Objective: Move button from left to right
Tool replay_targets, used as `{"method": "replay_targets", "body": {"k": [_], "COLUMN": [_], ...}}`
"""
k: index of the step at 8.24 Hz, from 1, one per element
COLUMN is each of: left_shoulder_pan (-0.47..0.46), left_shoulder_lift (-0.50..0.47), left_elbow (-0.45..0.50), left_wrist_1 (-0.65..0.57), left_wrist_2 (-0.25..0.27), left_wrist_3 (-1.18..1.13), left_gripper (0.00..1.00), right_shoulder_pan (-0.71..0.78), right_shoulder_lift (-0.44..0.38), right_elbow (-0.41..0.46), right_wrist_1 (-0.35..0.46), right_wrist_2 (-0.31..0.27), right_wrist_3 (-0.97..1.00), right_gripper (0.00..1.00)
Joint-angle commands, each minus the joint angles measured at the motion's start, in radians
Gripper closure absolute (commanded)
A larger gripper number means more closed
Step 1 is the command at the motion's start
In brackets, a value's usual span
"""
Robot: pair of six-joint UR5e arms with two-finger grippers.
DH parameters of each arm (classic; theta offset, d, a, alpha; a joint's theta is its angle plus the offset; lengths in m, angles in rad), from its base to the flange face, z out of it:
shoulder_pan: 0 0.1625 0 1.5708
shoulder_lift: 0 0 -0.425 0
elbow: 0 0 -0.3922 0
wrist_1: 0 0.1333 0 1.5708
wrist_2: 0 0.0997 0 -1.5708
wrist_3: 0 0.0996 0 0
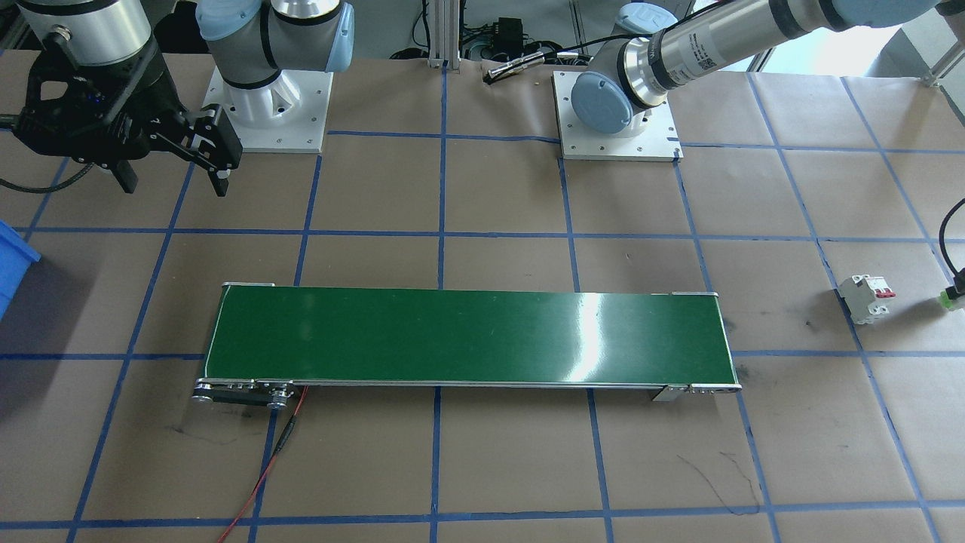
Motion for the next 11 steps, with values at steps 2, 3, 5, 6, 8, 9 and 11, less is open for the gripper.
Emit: {"method": "replay_targets", "body": {"k": [2, 3, 5, 6, 8, 9, 11], "left_shoulder_pan": [-0.015, -0.038, -0.186, -0.272, -0.452, -0.524, -0.635], "left_shoulder_lift": [0.186, 0.25, 0.37, 0.436, 0.525, 0.538, 0.518], "left_elbow": [0.015, 0.015, 0.006, -0.005, -0.082, -0.136, -0.173], "left_wrist_1": [-0.2, -0.272, -0.302, -0.305, -0.32, -0.31, -0.302], "left_wrist_2": [-0.096, -0.124, -0.112, -0.115, -0.123, -0.129, -0.211], "left_wrist_3": [-0.096, -0.209, -0.523, -0.722, -1.147, -1.332, -1.746], "left_gripper": [0.72, 0.72, 0.72, 0.72, 0.74, 0.84, 0.94], "right_shoulder_pan": [-0.001, -0.003, 0.0, 0.0, 0.002, 0.003, 0.003], "right_shoulder_lift": [-0.001, -0.001, -0.008, -0.006, -0.008, -0.005, 0.003], "right_elbow": [-0.001, -0.001, 0.0, 0.002, 0.002, 0.002, 0.002], "right_wrist_1": [-0.001, -0.001, -0.003, 0.002, 0.009, 0.011, 0.012], "right_wrist_2": [-0.014, -0.016, -0.006, -0.003, -0.003, -0.009, -0.011], "right_wrist_3": [0.0, 0.0, 0.014, 0.015, 0.017, 0.017, 0.015], "right_gripper": [0.0, 0.0, 0.0, 0.0, 0.0, 0.0, 0.0]}}
